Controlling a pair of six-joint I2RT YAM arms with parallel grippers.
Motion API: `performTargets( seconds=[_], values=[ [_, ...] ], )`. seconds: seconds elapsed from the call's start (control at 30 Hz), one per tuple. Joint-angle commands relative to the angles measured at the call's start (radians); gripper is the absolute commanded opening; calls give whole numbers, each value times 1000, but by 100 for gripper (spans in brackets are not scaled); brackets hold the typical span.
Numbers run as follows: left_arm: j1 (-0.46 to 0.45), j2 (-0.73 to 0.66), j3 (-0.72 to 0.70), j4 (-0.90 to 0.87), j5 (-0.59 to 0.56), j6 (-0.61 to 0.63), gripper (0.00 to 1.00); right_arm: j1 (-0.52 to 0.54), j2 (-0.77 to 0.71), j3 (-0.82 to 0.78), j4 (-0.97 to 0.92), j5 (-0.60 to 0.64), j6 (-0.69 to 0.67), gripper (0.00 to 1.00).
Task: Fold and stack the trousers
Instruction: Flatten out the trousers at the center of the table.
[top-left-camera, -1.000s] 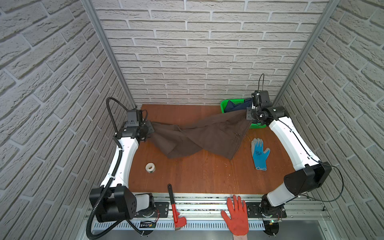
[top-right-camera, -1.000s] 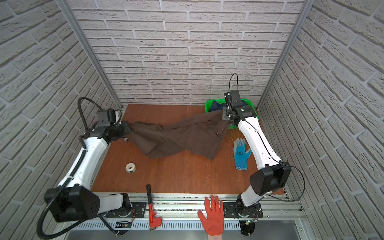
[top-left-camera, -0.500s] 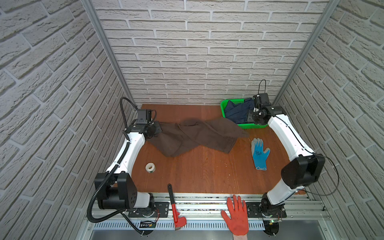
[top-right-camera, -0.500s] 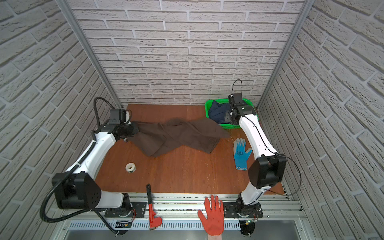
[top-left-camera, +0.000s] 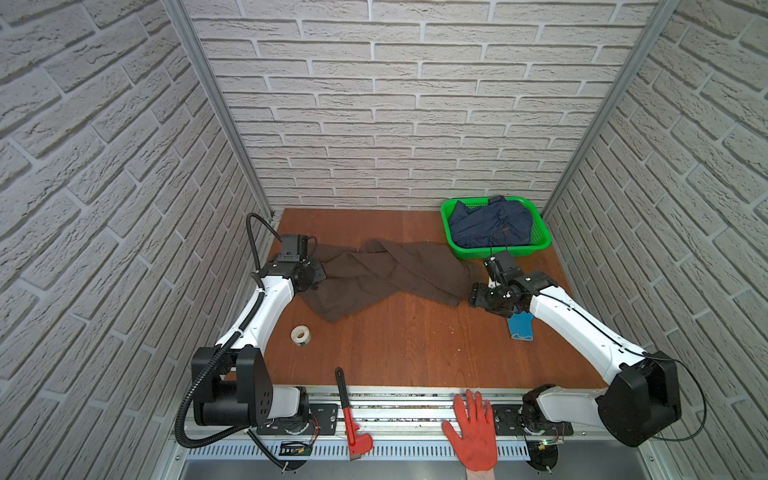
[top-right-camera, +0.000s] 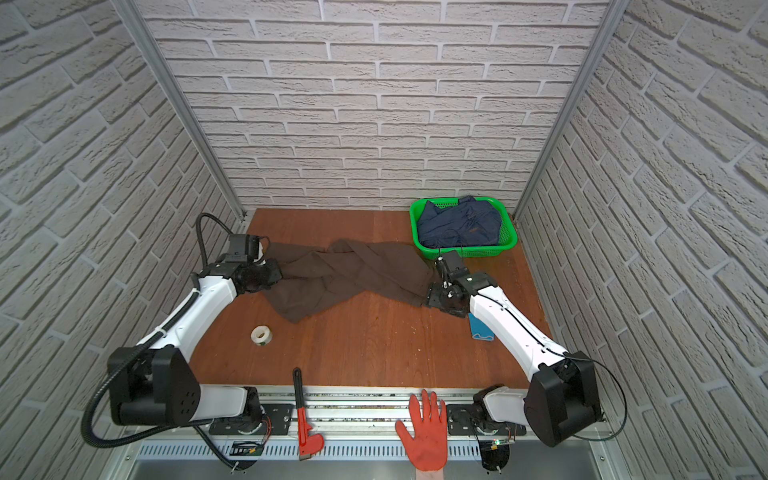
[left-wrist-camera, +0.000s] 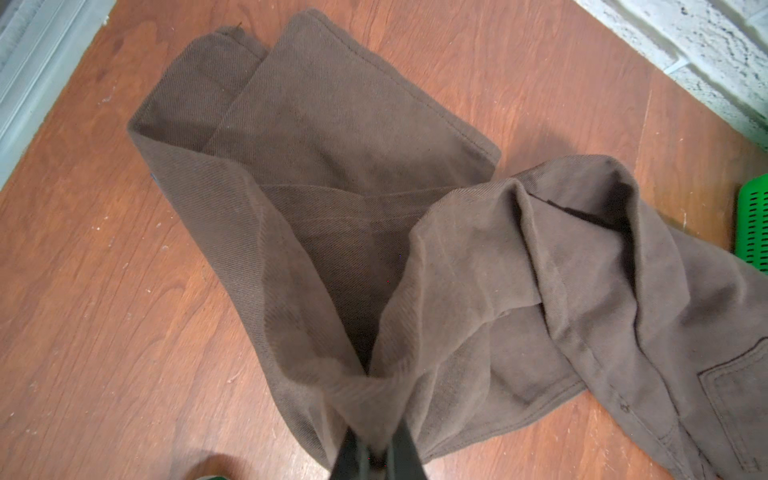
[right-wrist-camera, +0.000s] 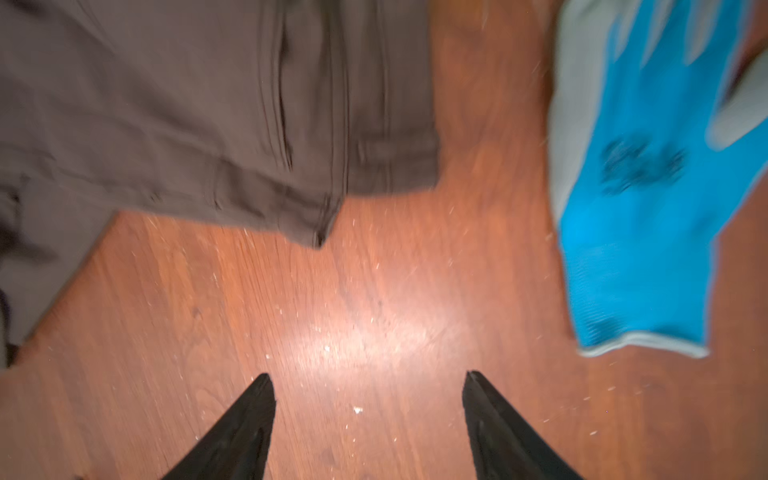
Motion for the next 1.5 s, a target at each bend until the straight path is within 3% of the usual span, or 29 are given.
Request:
performTargets(
  seconds=[0.0,0.4,0.6,0.73,0.93,1.07,1.3,1.47],
  values=[
    [-3,-27,-20,38,-24,-8,8,40,65,-32,122,-32,104,72],
    [-4,-37,-41,39,-29,10,6,67,314,-17,366,-76,220,72],
    [-2,-43,-52,49,-24,19,5,73,408,13,415,-34,236,70],
    [-1,-47,-51,53,-15,31,3,72,446,23,442,16,235,60],
    [7,-55,-51,49,-11,44,0,70,463,53,442,46,229,26],
    [25,-57,-45,44,-7,58,0,70,388,73,382,51,187,6],
    [54,-58,22,22,-3,82,0,41,89,160,110,170,64,6],
    [54,7,185,-8,4,103,0,-62,-59,246,16,182,-4,6]
  ],
)
